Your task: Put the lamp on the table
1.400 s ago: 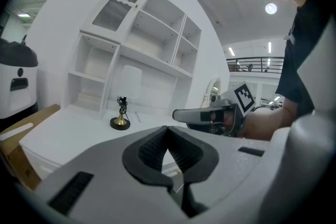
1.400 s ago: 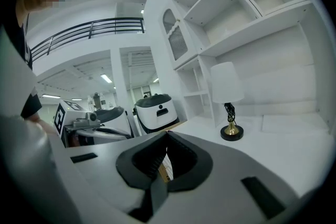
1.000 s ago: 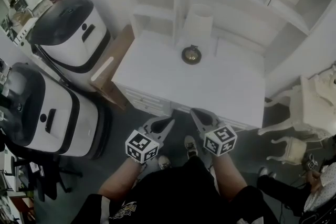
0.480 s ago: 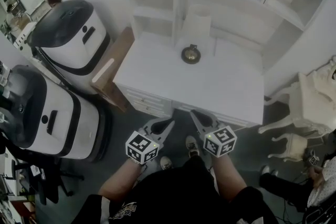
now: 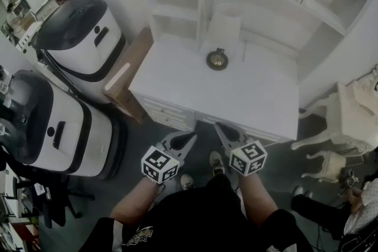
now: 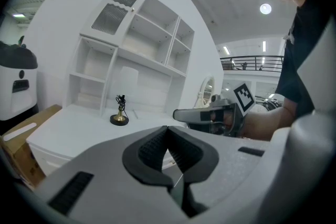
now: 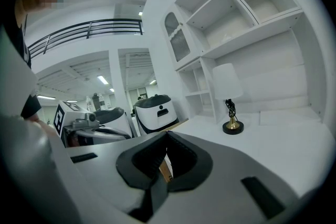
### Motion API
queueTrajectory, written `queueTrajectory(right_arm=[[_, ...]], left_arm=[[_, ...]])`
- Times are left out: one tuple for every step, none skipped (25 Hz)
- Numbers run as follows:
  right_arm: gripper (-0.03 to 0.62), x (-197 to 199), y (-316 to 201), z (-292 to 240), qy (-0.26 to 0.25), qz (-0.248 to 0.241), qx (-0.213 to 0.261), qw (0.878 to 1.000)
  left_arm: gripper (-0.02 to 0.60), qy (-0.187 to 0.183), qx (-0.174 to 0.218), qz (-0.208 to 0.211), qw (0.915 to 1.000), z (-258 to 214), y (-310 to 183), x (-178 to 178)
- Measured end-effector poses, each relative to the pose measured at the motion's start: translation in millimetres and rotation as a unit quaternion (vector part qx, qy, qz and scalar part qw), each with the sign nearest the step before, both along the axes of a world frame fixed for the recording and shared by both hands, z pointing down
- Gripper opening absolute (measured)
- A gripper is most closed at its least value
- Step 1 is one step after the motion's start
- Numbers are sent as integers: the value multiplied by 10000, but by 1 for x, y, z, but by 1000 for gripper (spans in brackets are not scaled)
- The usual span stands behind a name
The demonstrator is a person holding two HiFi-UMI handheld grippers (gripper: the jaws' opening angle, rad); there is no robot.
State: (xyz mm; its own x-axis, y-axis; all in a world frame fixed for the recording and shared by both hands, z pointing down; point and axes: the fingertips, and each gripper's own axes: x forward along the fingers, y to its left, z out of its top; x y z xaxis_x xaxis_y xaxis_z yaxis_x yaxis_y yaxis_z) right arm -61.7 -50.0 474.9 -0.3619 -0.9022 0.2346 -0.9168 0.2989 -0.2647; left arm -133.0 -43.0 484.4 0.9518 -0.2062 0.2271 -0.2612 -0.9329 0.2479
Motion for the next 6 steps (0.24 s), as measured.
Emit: queueTrajectory(right_arm=[[25,0,-1,0,-1,-5,5,10000],[25,0,-2,0,-1,-11,7,10000],[25,0,-3,0,-1,-16,6,10000],[25,1,-4,0,1,-21,4,10000],[25,2,-5,1,2,-25,3,10000],[25,2,-6,1,3,-29,1,10000]], left_arm=[[6,1,-1,-4,10000,0,-1,0],[6,-1,-1,-8,10000,0,-2,0],[6,-5,1,-10,10000,0,-2,1],[6,-8,3,-12,10000,1,-3,1],[6,-11,4,-14,10000,1,-4,2],[6,-13,5,-15,10000,1,-5,3]])
